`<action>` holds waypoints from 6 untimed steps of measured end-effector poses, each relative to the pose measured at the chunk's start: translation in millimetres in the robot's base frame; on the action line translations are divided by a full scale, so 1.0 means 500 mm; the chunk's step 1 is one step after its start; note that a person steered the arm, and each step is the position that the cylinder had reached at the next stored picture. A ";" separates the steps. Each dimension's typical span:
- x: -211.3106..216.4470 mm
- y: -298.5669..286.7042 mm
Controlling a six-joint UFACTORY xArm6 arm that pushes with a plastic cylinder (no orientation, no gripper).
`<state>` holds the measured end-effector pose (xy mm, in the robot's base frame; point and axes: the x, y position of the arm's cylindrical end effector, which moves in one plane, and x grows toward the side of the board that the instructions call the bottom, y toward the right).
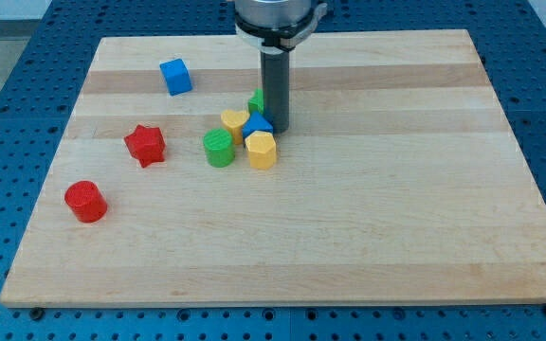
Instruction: Touch the top right side of the green star
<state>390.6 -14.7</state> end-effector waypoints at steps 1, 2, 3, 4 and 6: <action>0.000 0.092; 0.019 0.186; -0.028 0.146; -0.086 0.054; -0.301 -0.195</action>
